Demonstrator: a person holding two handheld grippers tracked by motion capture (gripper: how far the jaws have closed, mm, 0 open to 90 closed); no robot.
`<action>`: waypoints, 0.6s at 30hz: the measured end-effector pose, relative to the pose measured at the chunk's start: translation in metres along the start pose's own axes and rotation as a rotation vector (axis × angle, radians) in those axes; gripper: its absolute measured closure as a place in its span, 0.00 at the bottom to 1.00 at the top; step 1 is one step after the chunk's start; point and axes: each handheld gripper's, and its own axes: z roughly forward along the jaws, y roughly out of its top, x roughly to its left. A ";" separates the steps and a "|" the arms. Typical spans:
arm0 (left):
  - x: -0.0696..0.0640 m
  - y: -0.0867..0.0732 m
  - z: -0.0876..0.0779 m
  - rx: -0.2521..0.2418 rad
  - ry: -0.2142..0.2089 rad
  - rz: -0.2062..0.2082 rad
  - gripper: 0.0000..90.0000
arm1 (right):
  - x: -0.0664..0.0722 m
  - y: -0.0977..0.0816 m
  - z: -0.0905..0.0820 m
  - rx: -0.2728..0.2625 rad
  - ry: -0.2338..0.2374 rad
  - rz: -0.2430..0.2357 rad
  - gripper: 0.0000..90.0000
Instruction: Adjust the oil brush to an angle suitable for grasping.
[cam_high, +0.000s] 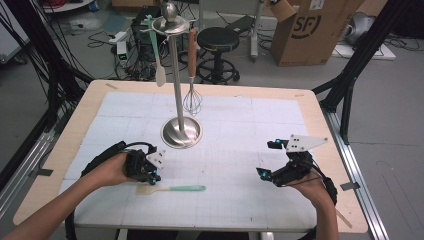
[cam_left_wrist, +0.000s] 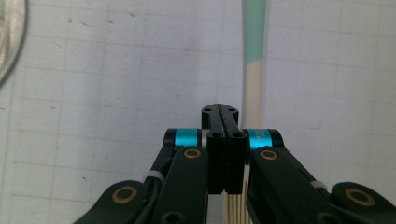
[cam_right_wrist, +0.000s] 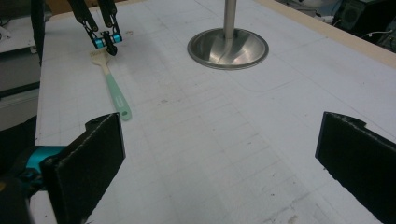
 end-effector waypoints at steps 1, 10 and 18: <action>0.000 0.001 -0.004 -0.003 -0.001 -0.002 1.00 | 0.000 0.000 0.000 -0.001 -0.003 0.002 0.00; 0.000 0.008 -0.030 -0.089 0.024 0.000 0.91 | 0.000 0.000 -0.002 -0.009 -0.004 0.002 0.00; -0.004 0.009 -0.047 -0.183 0.043 0.029 0.75 | -0.002 -0.001 -0.001 -0.004 -0.003 0.009 0.00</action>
